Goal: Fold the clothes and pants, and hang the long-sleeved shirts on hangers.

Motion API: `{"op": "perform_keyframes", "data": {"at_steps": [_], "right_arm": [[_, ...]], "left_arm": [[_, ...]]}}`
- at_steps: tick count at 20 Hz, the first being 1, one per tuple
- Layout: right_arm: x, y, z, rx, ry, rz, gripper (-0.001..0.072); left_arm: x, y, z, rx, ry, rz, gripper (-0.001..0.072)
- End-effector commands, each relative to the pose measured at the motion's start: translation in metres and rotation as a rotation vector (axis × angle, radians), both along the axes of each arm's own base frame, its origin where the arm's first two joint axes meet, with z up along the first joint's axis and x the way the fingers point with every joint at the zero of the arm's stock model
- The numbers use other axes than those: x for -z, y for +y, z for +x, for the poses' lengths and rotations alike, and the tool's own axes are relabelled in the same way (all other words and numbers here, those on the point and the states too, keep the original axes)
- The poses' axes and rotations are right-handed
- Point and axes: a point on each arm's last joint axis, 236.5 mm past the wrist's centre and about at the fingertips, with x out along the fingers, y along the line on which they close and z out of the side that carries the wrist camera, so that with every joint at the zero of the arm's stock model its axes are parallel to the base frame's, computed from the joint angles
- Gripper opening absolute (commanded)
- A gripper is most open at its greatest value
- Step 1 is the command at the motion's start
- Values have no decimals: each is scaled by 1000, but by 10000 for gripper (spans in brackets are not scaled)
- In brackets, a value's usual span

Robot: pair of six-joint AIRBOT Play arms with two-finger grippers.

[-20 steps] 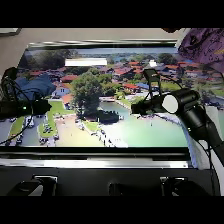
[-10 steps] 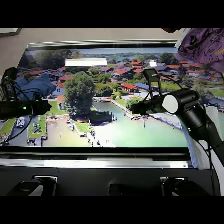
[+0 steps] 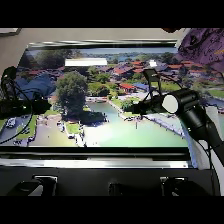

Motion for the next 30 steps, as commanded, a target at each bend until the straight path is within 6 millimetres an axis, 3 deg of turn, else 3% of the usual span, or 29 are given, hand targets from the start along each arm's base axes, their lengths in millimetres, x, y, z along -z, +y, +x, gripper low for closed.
{"op": "perform_keyframes", "data": {"at_steps": [1, 3, 5, 6, 8, 11, 13, 15, 17, 19, 21, 26, 30], "right_arm": [[-1, 0, 0, -1, -1, 0, 32], [-1, 0, 0, 0, -1, 1, 32], [-1, 0, 0, 0, -2, 1, 32], [-1, 0, 0, 0, -2, 1, 32], [-1, 1, 1, 0, -8, 4, 32], [-1, 1, 1, 0, -7, 3, 32], [-1, 1, 1, 0, -6, 3, 32], [-1, 1, 1, 0, -4, 3, 32], [-1, 1, 1, 0, -4, 3, 32], [-1, 1, 1, 0, -4, 3, 32], [-1, 1, 1, 0, -5, 3, 32], [-1, 1, 1, 7, -2, 6, 32], [-2, 1, 2, 7, -8, 9, 32]], "left_arm": [[0, 4, 11, -17, -28, 9, 50], [12, 17, 14, -23, -4, 73, 52], [30, 44, 22, -39, 17, 208, 57], [37, 56, 25, -48, 32, 266, 118], [45, 72, 33, -96, 40, 313, 720], [42, 117, 59, -361, -7, 250, 720], [60, 167, 74, -553, 33, 170, 720], [76, 205, 91, -644, 53, 136, 720], [76, 229, 119, -688, -7, 106, 720], [65, 241, 156, -666, -133, 123, 720], [71, 246, 181, -658, -173, 122, 720], [126, 253, 221, -646, -107, 124, 720], [163, 257, 229, -645, -29, 132, 720]]}}
